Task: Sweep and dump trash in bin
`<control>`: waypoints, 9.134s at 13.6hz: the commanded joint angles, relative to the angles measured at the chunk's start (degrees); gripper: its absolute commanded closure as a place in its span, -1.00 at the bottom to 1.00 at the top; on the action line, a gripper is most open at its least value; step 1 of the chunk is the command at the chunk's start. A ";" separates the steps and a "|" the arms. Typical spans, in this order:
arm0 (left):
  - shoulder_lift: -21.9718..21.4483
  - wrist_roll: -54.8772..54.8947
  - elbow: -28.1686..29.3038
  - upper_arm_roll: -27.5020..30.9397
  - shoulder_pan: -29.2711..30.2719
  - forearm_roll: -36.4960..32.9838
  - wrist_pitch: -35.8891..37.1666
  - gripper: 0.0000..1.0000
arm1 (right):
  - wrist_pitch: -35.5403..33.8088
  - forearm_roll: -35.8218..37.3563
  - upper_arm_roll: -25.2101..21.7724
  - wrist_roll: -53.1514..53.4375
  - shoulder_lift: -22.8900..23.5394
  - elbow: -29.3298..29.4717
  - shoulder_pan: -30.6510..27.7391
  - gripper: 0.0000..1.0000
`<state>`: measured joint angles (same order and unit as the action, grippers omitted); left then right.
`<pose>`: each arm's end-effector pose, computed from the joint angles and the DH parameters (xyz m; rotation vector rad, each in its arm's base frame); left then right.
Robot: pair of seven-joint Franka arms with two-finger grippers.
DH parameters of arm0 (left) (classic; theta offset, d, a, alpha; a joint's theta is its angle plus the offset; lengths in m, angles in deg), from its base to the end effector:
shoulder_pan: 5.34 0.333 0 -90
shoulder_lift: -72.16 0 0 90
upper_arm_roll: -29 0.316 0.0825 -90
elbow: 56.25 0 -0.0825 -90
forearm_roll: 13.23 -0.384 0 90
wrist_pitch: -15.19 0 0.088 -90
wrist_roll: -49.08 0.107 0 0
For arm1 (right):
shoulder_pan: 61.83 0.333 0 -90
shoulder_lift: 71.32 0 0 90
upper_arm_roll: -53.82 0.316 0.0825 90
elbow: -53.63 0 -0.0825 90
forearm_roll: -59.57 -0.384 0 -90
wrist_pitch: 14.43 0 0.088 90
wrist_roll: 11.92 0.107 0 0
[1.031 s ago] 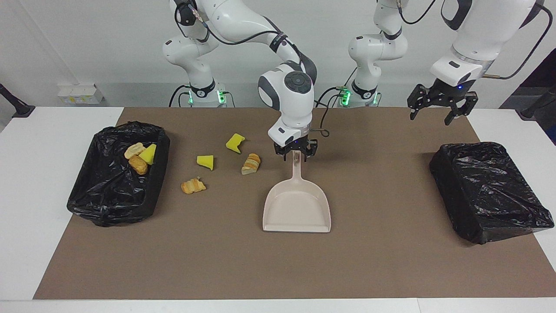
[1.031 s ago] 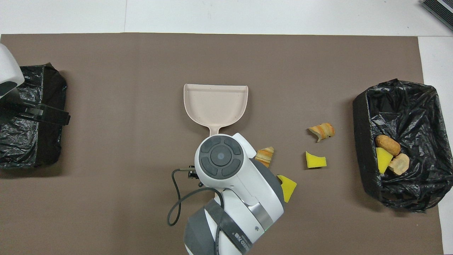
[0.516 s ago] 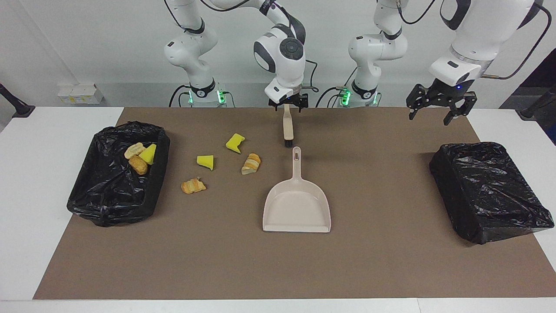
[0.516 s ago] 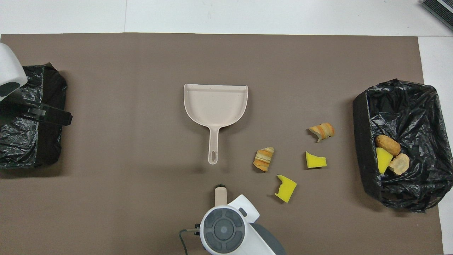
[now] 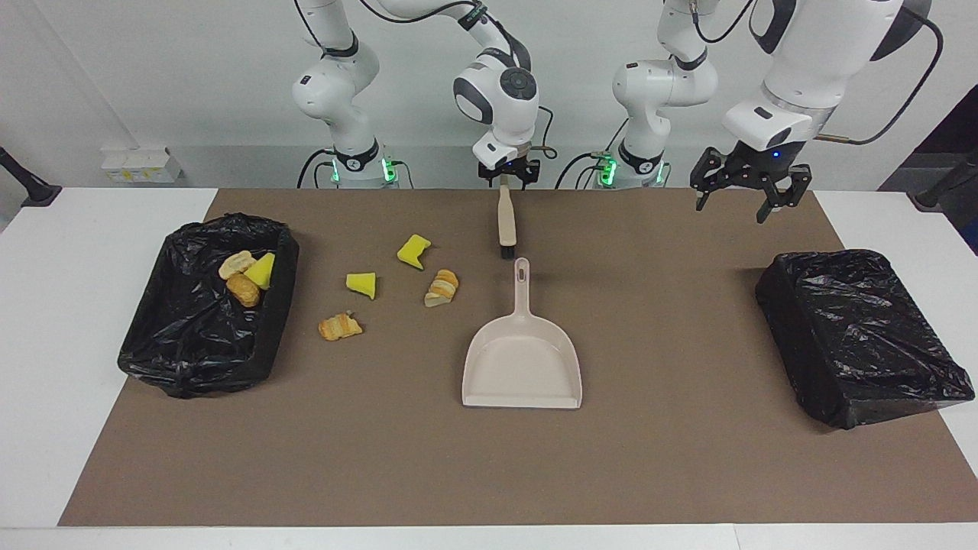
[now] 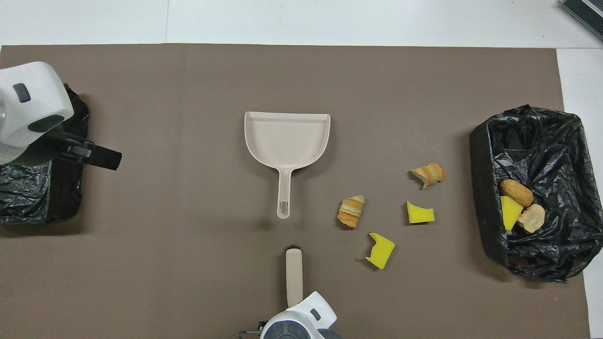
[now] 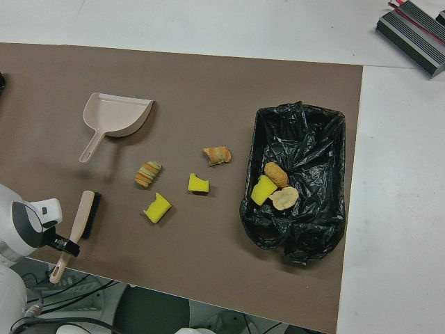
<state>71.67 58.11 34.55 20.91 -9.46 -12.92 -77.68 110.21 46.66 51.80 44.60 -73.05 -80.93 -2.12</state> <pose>0.5442 -0.1187 0.6271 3.0817 -0.5776 0.0697 0.2511 0.4129 0.3331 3.0926 -0.1877 -0.3513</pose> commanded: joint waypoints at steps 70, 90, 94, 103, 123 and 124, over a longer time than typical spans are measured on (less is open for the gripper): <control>7.61 34.83 28.03 1.14 -25.67 -19.02 -26.14 1.00 | -6.87 11.16 -0.09 -40.62 -8.57 -8.28 -38.80 1.00; 6.47 37.29 29.52 0.88 -25.50 -19.73 -24.03 1.00 | -16.69 -15.07 -0.88 -38.16 1.48 12.74 -27.00 1.00; 6.47 37.20 29.34 0.88 -25.32 -19.64 -23.32 1.00 | -25.32 -4.52 -0.79 -33.95 -5.46 9.51 -30.43 1.00; 4.53 37.11 31.10 0.70 -29.45 -19.64 -21.83 1.00 | -23.92 6.40 -0.09 -25.00 -19.29 -12.83 -32.72 1.00; 4.71 36.41 32.16 0.79 -27.87 -19.11 -27.00 1.00 | -17.13 -12.58 -0.35 -39.48 4.98 8.70 -18.48 1.00; 4.79 36.41 32.16 0.79 -27.78 -19.02 -27.62 1.00 | -19.59 -12.23 -0.53 -39.39 4.37 8.70 -19.70 1.00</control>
<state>77.31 94.55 65.25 21.57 -37.91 -31.65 -102.36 95.06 34.86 51.50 6.89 -67.92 -72.54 -19.80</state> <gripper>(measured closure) 0.678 0.744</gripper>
